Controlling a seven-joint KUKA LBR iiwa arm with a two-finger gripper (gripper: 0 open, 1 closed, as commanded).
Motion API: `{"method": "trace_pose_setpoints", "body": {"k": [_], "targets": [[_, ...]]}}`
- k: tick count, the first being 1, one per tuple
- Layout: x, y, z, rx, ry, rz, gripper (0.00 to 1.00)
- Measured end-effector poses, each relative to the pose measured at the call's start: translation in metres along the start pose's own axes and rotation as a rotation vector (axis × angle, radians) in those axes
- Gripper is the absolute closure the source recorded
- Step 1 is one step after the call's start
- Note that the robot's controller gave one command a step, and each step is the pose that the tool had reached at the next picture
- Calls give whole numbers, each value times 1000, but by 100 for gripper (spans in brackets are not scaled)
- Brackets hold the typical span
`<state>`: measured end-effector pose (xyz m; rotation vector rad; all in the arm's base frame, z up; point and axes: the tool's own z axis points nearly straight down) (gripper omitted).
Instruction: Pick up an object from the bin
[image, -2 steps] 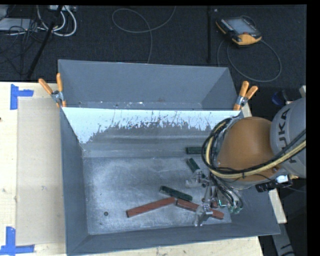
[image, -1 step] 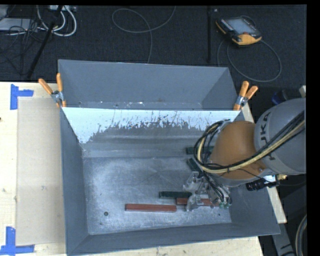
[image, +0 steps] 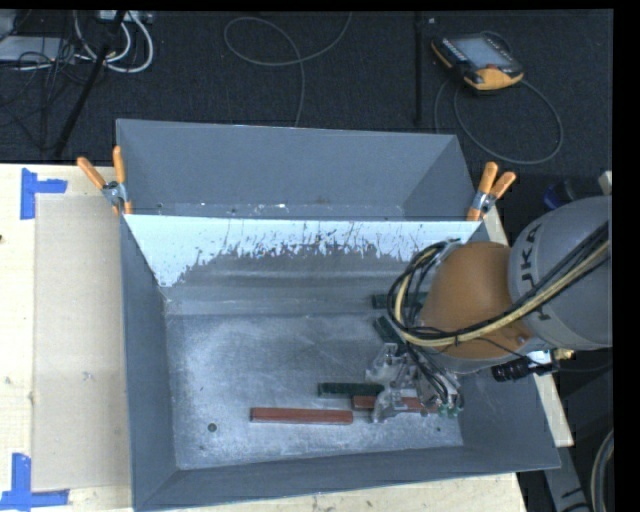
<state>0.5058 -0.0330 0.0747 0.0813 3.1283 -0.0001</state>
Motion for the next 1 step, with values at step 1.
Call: {"method": "trace_pose_setpoints", "body": {"k": [1], "targets": [[11,-25,-144,1,12,7,100]]}}
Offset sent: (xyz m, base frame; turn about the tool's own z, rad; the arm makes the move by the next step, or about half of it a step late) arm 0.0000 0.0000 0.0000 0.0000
